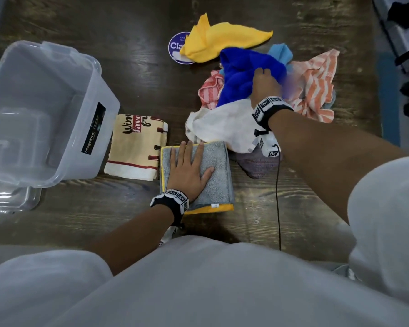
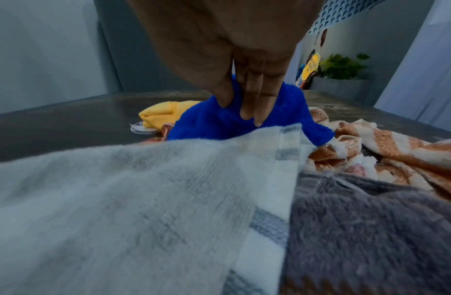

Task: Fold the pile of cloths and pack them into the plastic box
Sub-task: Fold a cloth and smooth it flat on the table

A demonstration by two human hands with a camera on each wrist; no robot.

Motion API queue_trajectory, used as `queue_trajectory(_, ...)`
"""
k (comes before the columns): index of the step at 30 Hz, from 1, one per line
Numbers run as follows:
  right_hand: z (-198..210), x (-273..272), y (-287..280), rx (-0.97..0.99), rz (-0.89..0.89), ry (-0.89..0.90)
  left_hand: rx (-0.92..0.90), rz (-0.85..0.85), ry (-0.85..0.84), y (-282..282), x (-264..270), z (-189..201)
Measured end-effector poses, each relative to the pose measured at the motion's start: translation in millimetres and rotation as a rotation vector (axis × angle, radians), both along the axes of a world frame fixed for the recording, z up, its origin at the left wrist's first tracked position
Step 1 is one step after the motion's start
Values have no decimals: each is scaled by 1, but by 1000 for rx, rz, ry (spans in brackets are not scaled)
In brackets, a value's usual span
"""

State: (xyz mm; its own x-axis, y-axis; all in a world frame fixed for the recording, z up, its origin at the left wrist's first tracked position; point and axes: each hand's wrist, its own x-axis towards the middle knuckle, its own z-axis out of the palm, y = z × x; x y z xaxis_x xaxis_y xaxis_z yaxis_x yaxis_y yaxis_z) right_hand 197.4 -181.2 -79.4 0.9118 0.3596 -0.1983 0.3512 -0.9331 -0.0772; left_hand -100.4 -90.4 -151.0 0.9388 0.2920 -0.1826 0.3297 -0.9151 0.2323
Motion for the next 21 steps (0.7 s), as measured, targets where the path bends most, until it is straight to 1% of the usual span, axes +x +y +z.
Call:
queue_trajectory(4,27,0,2,238,-82,-53,4,-8,7,0,1,0)
queue_trajectory(6,42,-3,6,357,-77,-128,8,-9,2,0,1,0)
queue_trajectory(10,79,-25,12,662,-78,-260,-26,-22,17,2,0,4)
queue_trajectory(11,91,-32,13,746,-79,-253,-52,-25,29,3,1,7)
queue_trajectory(13,116,-45,14,906,-84,-183,-140,-5,39,7,4,15)
queue_trajectory(15,141,-58,14,1011,-59,-148,-320,73,2,13,14,35)
queue_trajectory(16,152,-64,15,1058,-34,-149,-443,129,-66,17,22,47)
queue_trajectory(18,174,-77,19,1125,4,-156,-732,206,-305,22,36,85)
queue_trajectory(20,192,-87,24,1162,49,-138,-966,210,-576,29,48,130)
queue_trajectory(21,201,-92,26,1175,81,-125,-1048,199,-671,32,51,152)
